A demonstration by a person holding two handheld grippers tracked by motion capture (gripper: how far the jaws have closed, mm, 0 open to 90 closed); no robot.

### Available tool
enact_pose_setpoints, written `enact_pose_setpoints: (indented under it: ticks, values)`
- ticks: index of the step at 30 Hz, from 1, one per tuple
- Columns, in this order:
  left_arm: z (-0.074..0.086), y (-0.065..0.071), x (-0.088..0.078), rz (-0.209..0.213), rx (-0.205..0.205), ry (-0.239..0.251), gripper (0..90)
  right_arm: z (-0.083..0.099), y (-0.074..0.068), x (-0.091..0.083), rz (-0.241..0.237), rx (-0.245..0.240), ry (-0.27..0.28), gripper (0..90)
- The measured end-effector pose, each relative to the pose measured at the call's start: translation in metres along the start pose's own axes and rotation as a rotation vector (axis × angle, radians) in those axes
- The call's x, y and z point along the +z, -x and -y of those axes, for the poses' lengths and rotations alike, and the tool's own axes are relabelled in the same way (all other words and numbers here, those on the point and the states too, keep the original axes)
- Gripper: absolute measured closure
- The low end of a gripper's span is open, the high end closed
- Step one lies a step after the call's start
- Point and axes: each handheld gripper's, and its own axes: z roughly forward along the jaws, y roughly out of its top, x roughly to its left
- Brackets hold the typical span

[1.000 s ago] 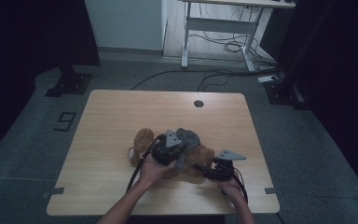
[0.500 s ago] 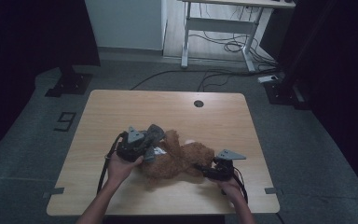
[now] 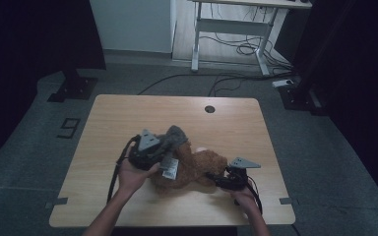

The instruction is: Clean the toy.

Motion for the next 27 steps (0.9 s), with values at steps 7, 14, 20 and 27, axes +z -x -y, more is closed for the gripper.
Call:
enact_pose_setpoints:
  ticks: [7,14,20,27]
  values:
    - [-0.031,0.060,0.053,0.107,0.096,-0.059,75.5,0.000,0.000,0.000,-0.001,-0.001,0.001,37.4]
    - [-0.018,0.092,0.112,0.112,0.175,-0.182,75.9,0.001,-0.001,-0.001,0.012,-0.014,-0.012,37.4]
    - [0.003,0.055,0.091,0.053,0.115,-0.159,76.7,0.001,-0.002,-0.001,0.016,-0.017,-0.006,37.4]
    - [0.013,0.022,0.053,-0.001,0.074,-0.095,76.9,-0.001,-0.003,0.000,0.014,-0.017,0.000,37.5]
